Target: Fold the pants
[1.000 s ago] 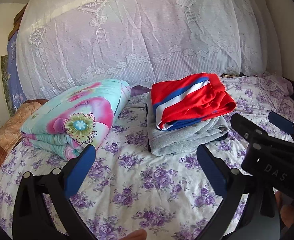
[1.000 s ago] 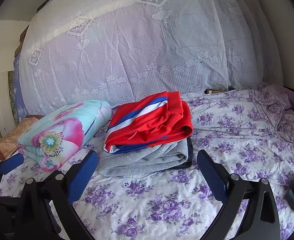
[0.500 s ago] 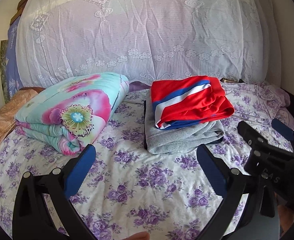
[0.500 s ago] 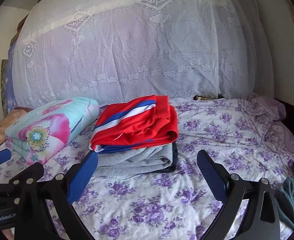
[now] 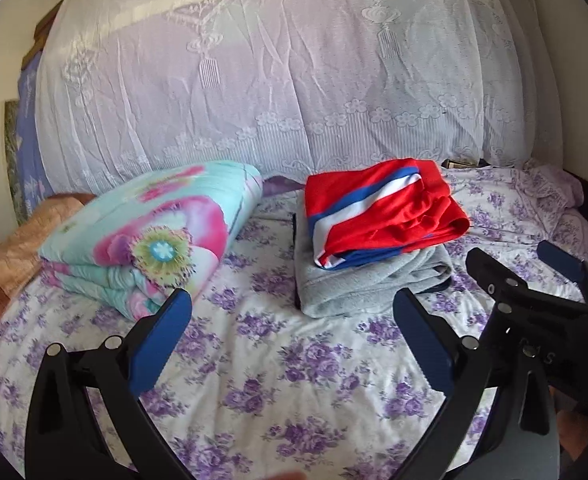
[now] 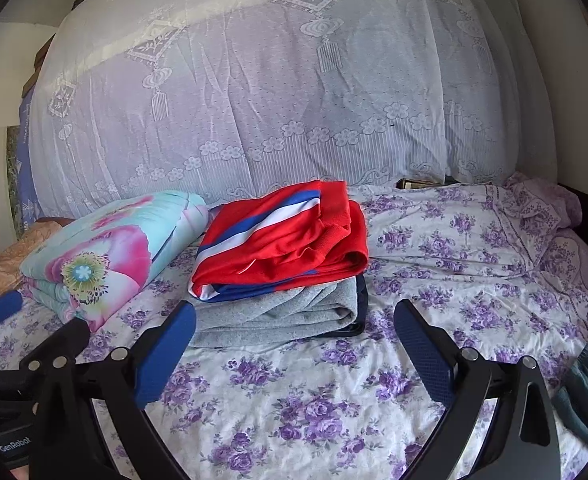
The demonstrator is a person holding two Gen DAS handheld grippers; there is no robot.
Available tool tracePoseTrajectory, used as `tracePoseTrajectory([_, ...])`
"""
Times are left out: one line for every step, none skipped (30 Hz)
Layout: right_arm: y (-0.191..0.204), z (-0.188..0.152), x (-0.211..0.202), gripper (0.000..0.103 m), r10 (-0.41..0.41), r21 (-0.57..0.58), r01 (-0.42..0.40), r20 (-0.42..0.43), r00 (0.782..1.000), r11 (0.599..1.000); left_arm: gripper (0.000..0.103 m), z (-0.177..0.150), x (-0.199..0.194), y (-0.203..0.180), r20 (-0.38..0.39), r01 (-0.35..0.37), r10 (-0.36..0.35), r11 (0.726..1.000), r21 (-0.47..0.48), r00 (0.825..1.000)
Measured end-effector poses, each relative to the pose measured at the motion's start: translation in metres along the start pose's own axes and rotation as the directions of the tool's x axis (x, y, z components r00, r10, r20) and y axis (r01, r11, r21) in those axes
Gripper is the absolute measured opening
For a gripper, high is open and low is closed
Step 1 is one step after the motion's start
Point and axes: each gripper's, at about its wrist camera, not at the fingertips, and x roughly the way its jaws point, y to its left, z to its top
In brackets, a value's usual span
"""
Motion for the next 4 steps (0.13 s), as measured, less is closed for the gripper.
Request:
tracePoseTrajectory([0.0001,0.0000,0.0000,0.100,0.002,0.001,-0.002,0.000,1.000,1.000,0.098,-0.0002,0.0007,0.0009,-0.005,0.008,-0.008,1.000,-0.008,1.000])
tracePoseTrajectory([0.0003,0.0002,0.0002,0.100,0.001,-0.001,-0.001,-0.001,1.000,1.000,0.098,-0.0004,0.0021,0.0023,-0.011,0.010,-0.010,1.000,-0.015,1.000])
tracePoseTrajectory([0.0006,0.0001,-0.0003,0.100,-0.001,-0.004,0.001,0.000,1.000,1.000,0.098,-0.0006,0.0034,0.0035,-0.016,0.008,-0.009,1.000,-0.020,1.000])
tracePoseTrajectory([0.0012,0.0000,-0.0004,0.100,-0.003,-0.009,0.003,0.000,1.000,1.000,0.098,-0.0011,0.0038,0.0039,-0.019,0.008,-0.008,1.000,-0.024,1.000])
